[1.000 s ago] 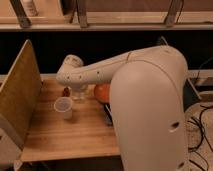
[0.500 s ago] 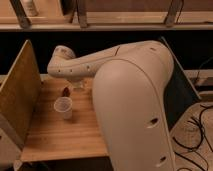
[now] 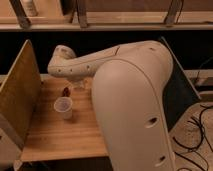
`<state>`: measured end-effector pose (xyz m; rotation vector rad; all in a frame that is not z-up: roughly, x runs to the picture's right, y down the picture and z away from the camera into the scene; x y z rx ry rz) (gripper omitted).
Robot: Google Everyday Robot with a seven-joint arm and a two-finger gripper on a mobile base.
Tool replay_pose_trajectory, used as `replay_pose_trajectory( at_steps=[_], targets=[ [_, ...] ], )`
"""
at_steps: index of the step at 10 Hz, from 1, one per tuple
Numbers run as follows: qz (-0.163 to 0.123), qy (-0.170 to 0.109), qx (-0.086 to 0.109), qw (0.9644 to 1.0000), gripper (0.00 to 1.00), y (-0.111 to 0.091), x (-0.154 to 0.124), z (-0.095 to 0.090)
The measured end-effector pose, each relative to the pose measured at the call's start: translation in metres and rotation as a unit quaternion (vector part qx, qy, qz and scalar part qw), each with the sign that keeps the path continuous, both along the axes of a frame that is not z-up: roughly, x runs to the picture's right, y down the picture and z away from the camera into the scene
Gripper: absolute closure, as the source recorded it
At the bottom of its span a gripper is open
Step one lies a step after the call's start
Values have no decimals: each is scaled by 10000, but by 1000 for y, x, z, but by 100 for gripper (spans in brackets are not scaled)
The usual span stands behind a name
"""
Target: Place the bottle in the ceramic bowl
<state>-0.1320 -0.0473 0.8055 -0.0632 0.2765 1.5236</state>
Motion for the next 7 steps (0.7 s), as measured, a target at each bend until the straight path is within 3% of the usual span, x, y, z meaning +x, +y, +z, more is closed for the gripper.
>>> replay_pose_trajectory(
  at_steps=[2, 6, 7],
  targets=[
    [3, 102, 79, 9999, 100, -14, 7, 6],
    [112, 652, 389, 9970, 100, -67, 50, 28],
    [155, 754, 417, 9962, 100, -73, 57, 31]
  ],
)
